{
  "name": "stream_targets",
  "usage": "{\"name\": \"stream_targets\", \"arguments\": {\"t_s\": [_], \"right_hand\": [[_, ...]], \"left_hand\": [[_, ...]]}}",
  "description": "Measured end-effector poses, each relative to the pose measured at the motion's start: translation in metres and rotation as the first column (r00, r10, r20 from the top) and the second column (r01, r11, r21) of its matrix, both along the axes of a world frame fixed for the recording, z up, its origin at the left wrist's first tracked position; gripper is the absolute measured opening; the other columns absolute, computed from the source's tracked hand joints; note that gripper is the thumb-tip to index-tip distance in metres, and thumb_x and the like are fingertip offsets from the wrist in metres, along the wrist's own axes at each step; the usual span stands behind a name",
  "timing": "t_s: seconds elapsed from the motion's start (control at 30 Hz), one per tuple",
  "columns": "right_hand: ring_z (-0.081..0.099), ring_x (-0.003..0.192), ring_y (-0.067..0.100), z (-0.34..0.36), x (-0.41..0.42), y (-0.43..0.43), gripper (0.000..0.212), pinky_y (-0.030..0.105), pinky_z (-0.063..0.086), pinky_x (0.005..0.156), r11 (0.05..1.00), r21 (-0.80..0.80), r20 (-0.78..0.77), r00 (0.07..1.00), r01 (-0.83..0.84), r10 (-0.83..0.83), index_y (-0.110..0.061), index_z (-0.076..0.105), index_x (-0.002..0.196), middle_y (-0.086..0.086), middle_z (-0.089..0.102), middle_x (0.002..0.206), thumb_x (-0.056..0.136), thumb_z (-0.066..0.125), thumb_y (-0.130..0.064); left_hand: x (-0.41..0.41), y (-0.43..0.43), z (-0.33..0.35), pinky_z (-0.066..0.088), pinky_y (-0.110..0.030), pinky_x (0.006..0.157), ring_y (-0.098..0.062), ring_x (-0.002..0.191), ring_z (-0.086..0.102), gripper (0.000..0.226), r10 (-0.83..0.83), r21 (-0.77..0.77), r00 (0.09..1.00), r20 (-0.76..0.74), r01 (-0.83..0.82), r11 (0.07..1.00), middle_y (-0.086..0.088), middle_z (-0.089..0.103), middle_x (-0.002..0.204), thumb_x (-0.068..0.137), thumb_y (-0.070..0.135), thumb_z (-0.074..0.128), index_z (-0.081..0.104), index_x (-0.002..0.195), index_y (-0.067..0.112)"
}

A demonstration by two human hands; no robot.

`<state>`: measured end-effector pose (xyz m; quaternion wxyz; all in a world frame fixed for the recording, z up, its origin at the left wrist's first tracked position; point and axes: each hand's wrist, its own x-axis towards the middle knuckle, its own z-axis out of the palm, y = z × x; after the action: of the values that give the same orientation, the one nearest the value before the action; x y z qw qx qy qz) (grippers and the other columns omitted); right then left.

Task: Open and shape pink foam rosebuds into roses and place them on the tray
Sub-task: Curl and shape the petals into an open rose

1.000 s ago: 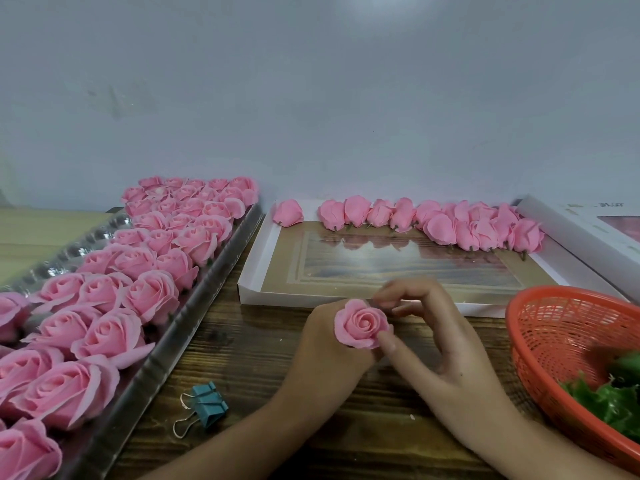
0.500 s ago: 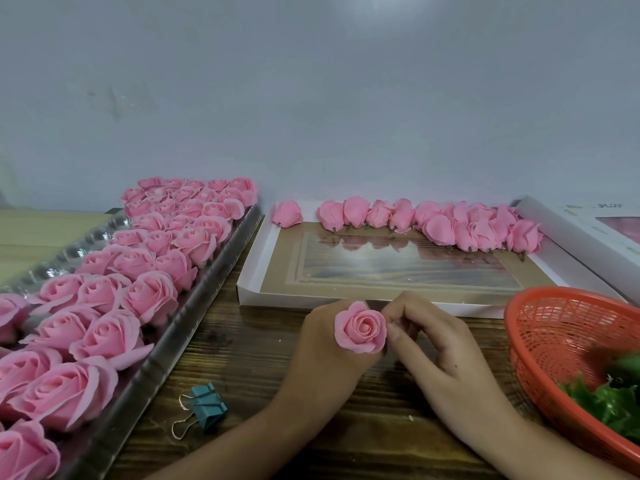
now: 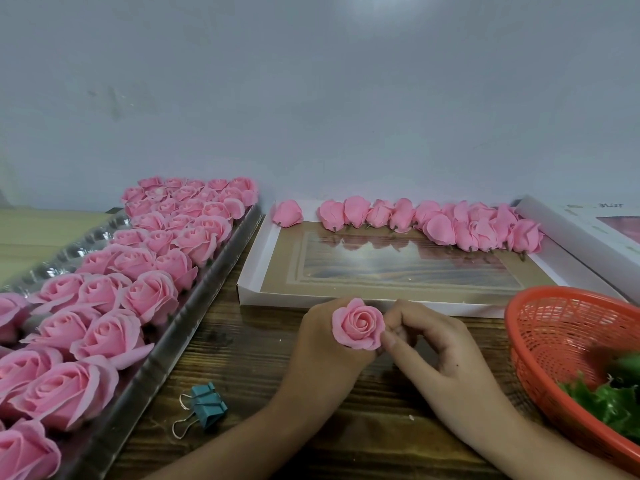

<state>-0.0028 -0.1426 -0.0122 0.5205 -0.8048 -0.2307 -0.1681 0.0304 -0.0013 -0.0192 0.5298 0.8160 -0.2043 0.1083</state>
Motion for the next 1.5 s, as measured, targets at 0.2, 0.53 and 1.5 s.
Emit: {"name": "stream_targets", "arguments": {"t_s": [0.2, 0.53, 1.5], "right_hand": [[0.04, 0.062, 0.026, 0.0, 0.002, 0.0, 0.021, 0.028, 0.032, 0.058, 0.996, 0.084, -0.083, 0.996, -0.021, 0.028, -0.029, 0.055, 0.066, 0.01, 0.043, 0.061, 0.082, 0.054, -0.042], [0.048, 0.065, 0.03, 0.0, 0.0, 0.001, 0.017, 0.053, 0.041, 0.062, 0.989, 0.144, -0.058, 0.998, 0.024, -0.016, -0.024, 0.061, 0.085, 0.012, 0.052, 0.07, 0.083, 0.06, -0.04], [0.037, 0.047, 0.008, -0.006, 0.01, -0.002, 0.027, 0.014, 0.036, 0.051, 0.881, 0.473, -0.385, 0.904, 0.022, 0.184, -0.015, 0.075, 0.082, -0.001, 0.046, 0.049, 0.075, 0.069, -0.04]], "left_hand": [[0.0, -0.001, 0.004, 0.042, -0.005, 0.061, -0.003, 0.06, 0.054, 0.028, 0.012, 0.03, 1.0, -0.006, -0.012, 0.999, 0.02, 0.048, 0.065, 0.074, 0.01, 0.075, 0.052, 0.069, 0.025], [-0.007, -0.003, 0.009, 0.038, -0.009, 0.059, -0.003, 0.057, 0.046, 0.021, -0.065, 0.018, 0.998, -0.003, 0.065, 0.998, 0.011, 0.05, 0.062, 0.076, 0.011, 0.074, 0.055, 0.067, 0.016], [-0.006, -0.002, 0.005, 0.037, -0.006, 0.058, -0.002, 0.057, 0.054, 0.041, -0.056, 0.038, 0.991, 0.124, 0.052, 0.998, 0.014, 0.055, 0.055, 0.076, 0.012, 0.074, 0.046, 0.059, 0.036]]}}
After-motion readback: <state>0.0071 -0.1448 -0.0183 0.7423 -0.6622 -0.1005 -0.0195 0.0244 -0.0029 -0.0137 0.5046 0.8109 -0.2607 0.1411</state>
